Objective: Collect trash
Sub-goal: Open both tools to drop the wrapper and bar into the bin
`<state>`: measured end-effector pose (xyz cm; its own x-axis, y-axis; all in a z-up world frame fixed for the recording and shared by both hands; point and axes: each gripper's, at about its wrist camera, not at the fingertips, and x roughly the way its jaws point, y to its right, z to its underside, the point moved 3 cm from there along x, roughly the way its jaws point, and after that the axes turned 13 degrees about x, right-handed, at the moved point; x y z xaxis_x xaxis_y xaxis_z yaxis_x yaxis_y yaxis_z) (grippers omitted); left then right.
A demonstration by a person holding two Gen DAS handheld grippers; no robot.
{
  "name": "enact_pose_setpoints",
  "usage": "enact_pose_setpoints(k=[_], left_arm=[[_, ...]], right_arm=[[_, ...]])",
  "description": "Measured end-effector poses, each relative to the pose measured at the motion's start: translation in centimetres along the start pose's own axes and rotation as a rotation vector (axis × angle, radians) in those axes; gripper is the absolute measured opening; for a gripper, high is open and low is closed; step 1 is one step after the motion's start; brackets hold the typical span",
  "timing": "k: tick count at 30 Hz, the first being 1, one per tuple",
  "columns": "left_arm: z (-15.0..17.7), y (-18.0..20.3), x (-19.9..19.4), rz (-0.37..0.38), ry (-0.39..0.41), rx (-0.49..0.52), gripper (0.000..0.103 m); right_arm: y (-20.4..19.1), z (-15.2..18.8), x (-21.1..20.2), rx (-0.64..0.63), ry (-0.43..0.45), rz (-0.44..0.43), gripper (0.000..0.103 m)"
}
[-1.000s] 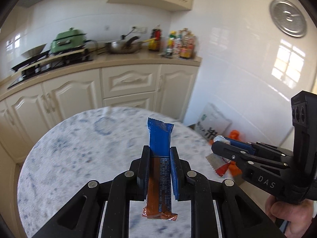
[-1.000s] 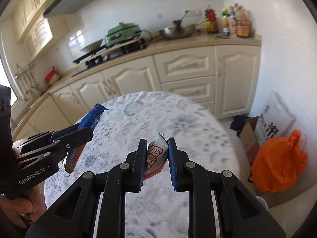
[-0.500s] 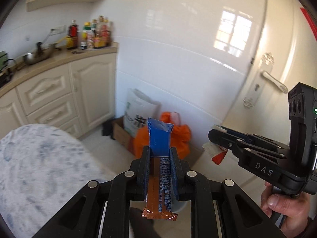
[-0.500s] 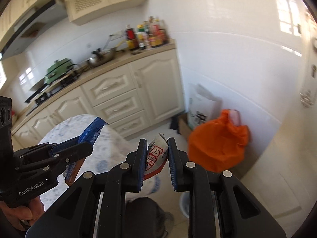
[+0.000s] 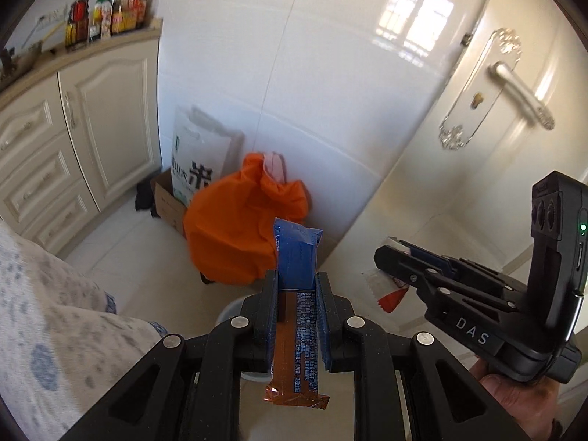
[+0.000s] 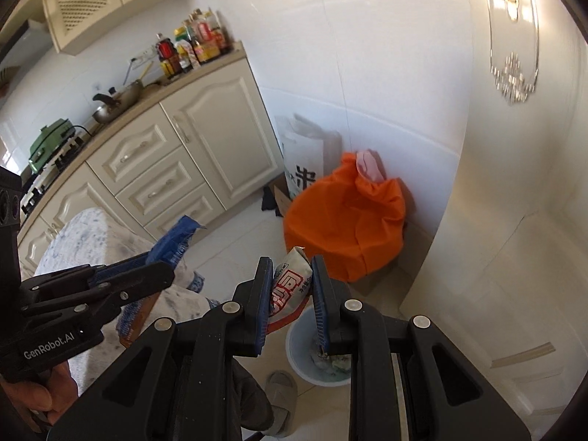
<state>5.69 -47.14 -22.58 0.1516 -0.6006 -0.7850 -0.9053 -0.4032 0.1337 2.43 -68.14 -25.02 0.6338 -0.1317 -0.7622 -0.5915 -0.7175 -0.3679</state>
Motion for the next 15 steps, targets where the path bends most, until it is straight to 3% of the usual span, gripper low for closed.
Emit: enact_pose_setpoints(k=[3, 5, 7, 9, 10, 12, 14, 15], left_arm=[[-1.4, -0.3, 3.5, 0.021, -0.057, -0.005, 0.016], [-2.2, -0.6, 5.5, 0.014, -0.09, 0.009, 0.026], [-2.6, -1.6, 6.9, -0.004, -0.123, -0.01, 0.058], [-3.4, -1.8, 8.0, -0.035, -0.131, -0.02, 0.076], [-3.5, -1.7, 8.1, -0.049, -0.13, -0.024, 0.079], [-3.4, -1.6, 7.8, -0.058, -0.127, -0.025, 0.084], [-3.1, -1.4, 7.0, -0.086, -0.12, -0.02, 0.091], [-3.0, -1.3, 6.3, -0.102, -0.105, -0.016, 0.094]], right_arm=[[1.7, 0.3, 2.1, 0.027, -0.049, 0.006, 0.021], [2.6, 0.5, 3.3, 0.05, -0.074, 0.01, 0.025], [3.1, 0.6, 4.2, 0.069, -0.097, 0.013, 0.025], [3.5, 0.9, 5.1, 0.077, -0.118, 0.019, 0.025], [3.7, 1.1, 5.3, 0.079, -0.128, 0.02, 0.031], [4.0, 1.5, 5.7, 0.088, -0.136, 0.028, 0.055], [4.2, 1.8, 5.8, 0.106, -0.133, 0.039, 0.092], [4.3, 1.8, 5.8, 0.116, -0.125, 0.044, 0.097]])
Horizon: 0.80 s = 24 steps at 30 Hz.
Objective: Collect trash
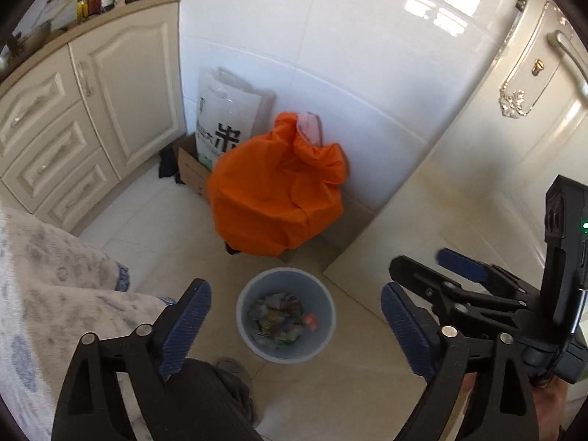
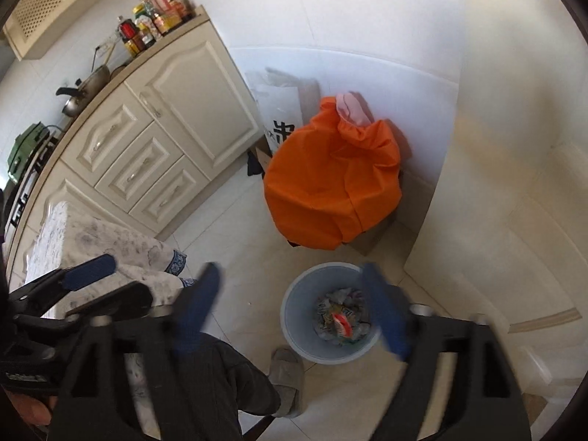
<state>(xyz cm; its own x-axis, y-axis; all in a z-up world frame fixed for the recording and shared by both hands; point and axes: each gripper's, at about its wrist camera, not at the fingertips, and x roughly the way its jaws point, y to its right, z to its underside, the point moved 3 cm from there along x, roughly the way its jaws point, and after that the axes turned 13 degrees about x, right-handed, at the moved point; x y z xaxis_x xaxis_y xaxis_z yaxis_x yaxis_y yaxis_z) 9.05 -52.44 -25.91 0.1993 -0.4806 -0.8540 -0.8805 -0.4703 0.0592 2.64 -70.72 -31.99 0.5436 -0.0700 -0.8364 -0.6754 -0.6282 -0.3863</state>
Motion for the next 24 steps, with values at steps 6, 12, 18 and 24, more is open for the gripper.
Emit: enact_pose_setpoints(k=[6, 12, 18, 24], left_arm=[[1.5, -0.1, -5.5, -0.066, 0.111, 0.017, 0.102], [4.7, -1.9, -14.0, -0.175, 0.229, -0.026, 0.102], [9.8, -4.9, -23.6, -0.31, 0.346, -0.095, 0.102], [16.9, -7.4, -32.8, -0.46, 0.436, -0.174, 0.102]], right_arm=[[-1.4, 0.3, -1.5, 0.017, 0.029, 0.032, 0.103], [-6.1, 0.6, -5.3, -0.006, 0.086, -0.027, 0.103], [-14.0, 2.0, -10.1, -0.104, 0.149, -0.13, 0.103], [-23.6, 5.0, -15.4, -0.254, 0.225, -0.245, 0.103]])
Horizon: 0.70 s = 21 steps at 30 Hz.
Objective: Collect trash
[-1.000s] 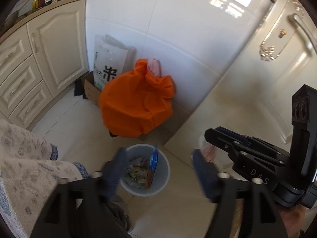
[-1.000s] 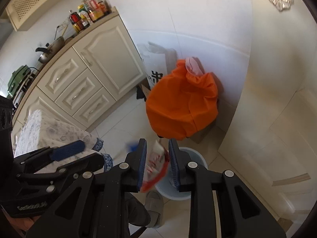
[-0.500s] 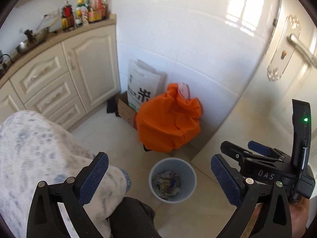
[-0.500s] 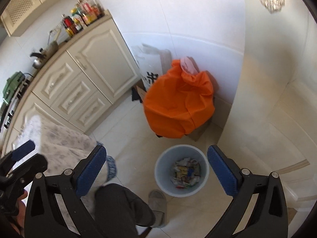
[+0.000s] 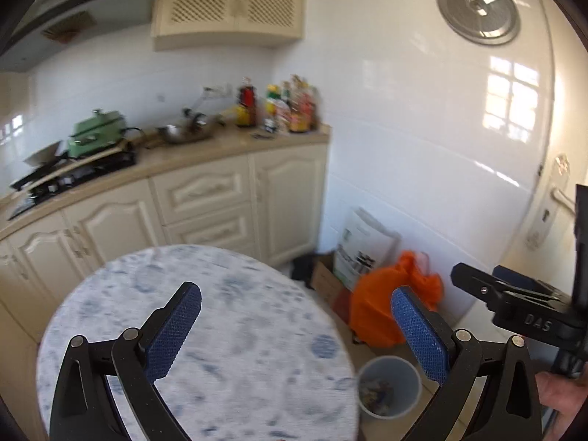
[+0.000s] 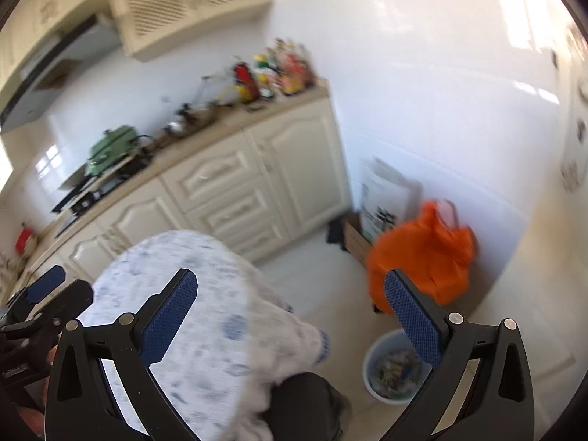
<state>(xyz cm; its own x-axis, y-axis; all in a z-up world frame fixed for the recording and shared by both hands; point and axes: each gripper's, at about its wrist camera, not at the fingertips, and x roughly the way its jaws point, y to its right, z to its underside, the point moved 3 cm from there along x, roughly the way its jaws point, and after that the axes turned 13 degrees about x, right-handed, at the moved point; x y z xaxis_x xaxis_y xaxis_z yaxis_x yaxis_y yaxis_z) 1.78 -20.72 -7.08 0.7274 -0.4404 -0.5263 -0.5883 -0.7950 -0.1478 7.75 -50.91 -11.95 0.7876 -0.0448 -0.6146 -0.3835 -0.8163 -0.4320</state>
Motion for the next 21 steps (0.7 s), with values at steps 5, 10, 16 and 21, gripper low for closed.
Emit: enact_pose_setpoints(k=[5, 10, 16, 21], left_arm=[[2.0, -6.6, -7.4, -0.157, 0.071, -0.054, 0.102], [3.7, -8.9, -12.5, -0.321, 0.12, -0.071, 0.102], [5.1, -10.6, -16.7, -0.426, 0.157, -0.114, 0.102], [6.6, -8.9, -18.0, -0.465, 0.181, -0.13, 0.102]], right_arm=[[-9.2, 0.8, -2.7, -0.134, 0.063, -0.092, 0.103], [-17.0, 2.5, -4.8, -0.258, 0.124, -0.163, 0.103], [-22.9, 3.9, -6.0, -0.323, 0.158, -0.225, 0.103], [-25.7, 4.8, -6.6, -0.36, 0.18, -0.236, 0.103]])
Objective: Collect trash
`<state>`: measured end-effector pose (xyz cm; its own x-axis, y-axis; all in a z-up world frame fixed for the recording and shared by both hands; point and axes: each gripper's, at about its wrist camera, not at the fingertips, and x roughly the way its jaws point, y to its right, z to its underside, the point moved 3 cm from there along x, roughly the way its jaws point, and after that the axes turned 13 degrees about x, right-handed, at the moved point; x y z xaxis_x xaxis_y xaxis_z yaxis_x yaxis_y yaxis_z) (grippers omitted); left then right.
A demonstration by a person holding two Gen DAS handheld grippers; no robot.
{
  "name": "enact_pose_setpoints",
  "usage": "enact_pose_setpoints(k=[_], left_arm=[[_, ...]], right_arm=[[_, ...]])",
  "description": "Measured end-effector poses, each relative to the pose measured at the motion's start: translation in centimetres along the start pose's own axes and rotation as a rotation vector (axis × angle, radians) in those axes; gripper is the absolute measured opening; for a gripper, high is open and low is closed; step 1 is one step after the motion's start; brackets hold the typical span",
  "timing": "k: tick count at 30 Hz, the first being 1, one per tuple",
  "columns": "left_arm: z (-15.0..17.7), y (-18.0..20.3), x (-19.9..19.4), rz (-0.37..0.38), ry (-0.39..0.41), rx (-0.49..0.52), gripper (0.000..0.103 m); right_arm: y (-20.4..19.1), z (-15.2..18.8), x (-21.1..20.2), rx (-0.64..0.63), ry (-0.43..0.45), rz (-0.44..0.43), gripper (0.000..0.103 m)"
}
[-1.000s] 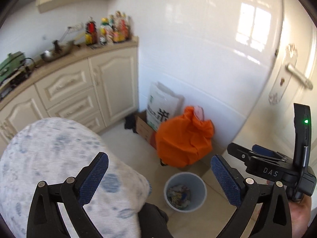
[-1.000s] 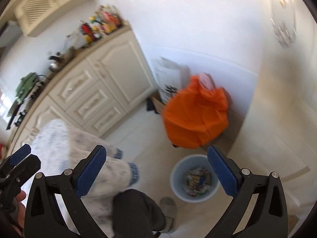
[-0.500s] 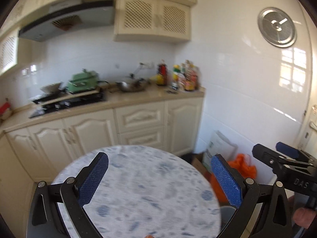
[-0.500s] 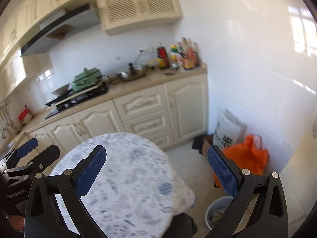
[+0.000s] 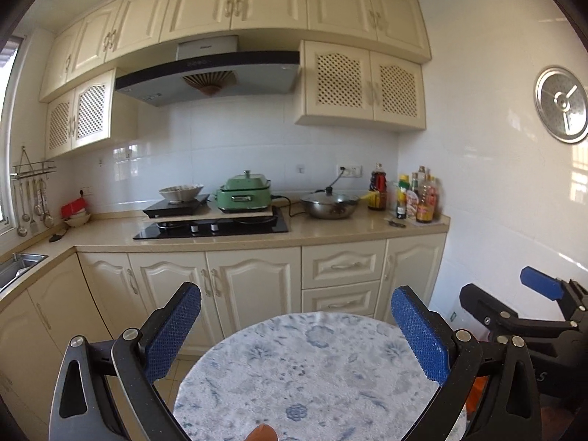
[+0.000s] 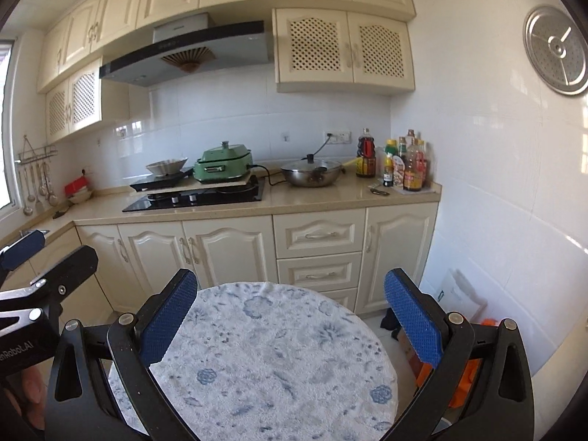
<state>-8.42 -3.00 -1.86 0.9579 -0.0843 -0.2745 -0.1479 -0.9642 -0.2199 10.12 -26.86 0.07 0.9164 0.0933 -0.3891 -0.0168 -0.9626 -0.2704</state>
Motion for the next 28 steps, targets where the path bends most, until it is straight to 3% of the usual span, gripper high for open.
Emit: enact_pose_setpoints(k=[4, 11, 28], left_arm=[[0.2, -0.8, -1.7, 0.008, 0.009, -0.021, 0.102], [-0.1, -1.5, -1.8, -0.062, 0.023, -0.025, 0.102], [-0.4, -1.7, -0.9, -0.021, 0.0, -0.072, 0.102]], right_arm=[[-1.1, 0.1, -0.2, -0.014, 0.005, -0.014, 0.103], [-2.2, 0.1, -0.1, -0.029, 0.004, -0.031, 0.103], [-2.7, 0.0, 0.4, -0.025, -0.01, -0.047, 0.103]])
